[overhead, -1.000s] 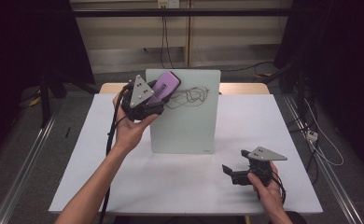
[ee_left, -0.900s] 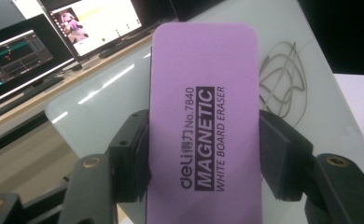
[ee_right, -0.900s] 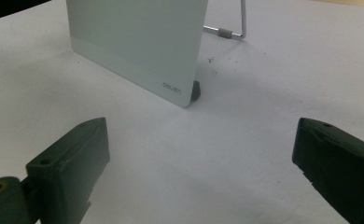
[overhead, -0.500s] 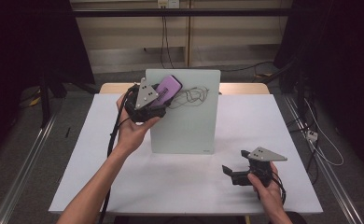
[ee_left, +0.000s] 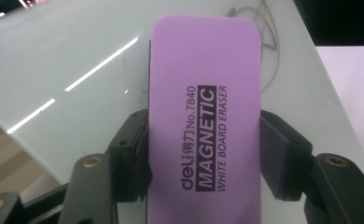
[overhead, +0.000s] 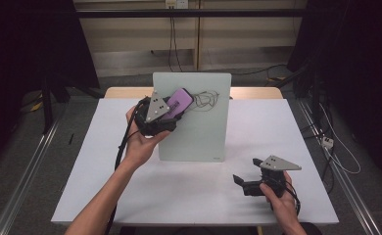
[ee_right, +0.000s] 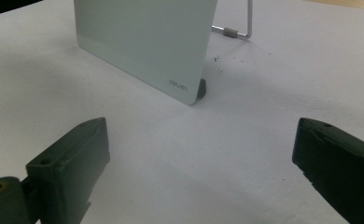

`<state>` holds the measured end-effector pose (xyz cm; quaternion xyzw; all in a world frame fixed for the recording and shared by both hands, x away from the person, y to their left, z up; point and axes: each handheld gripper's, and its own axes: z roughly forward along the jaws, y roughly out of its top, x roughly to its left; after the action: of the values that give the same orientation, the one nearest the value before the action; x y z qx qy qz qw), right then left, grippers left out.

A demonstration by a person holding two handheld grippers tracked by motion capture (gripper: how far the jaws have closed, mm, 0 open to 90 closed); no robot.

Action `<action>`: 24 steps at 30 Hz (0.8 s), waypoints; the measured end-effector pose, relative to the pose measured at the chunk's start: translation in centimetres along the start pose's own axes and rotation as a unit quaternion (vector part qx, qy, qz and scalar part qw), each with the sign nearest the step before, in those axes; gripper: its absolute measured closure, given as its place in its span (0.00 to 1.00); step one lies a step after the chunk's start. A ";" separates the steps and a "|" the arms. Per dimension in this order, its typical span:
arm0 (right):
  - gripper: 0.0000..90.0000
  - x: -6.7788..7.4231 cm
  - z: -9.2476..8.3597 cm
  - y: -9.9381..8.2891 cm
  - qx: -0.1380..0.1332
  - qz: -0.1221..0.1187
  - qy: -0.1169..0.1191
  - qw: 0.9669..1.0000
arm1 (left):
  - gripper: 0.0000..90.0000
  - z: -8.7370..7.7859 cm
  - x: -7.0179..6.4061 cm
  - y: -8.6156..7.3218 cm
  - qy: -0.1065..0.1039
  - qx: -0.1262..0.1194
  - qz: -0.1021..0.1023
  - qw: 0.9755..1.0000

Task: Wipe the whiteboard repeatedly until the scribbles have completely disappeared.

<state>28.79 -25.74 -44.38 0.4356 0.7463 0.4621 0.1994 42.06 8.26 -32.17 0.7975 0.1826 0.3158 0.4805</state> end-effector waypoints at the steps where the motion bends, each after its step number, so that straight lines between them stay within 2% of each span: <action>1: 0.04 0.0 0.0 0.0 0.000 0.000 0.000 1.000 | 0.46 0.1 -0.1 -0.1 -0.003 0.001 -0.002 1.000; 12: 0.04 0.0 0.0 0.0 0.001 -0.002 0.000 1.000 | 0.46 0.5 -1.4 -1.2 -0.027 0.018 0.002 0.999; 17: 0.04 0.0 0.1 0.0 0.001 -0.001 0.001 1.000 | 0.46 0.5 -1.1 -1.1 -0.036 0.017 -0.018 0.999; 20: 0.04 0.0 0.1 0.0 0.000 -0.001 0.002 1.000 | 0.46 0.3 -0.9 -0.8 -0.029 0.016 -0.014 0.999; 24: 0.04 0.0 0.0 0.0 0.001 -0.002 0.002 1.000 | 0.46 -0.2 0.4 0.3 -0.011 0.005 -0.024 1.000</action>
<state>28.83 -25.71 -44.39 0.4334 0.7478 0.4622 0.1984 42.22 8.48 -31.71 0.7989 0.1980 0.2939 0.4860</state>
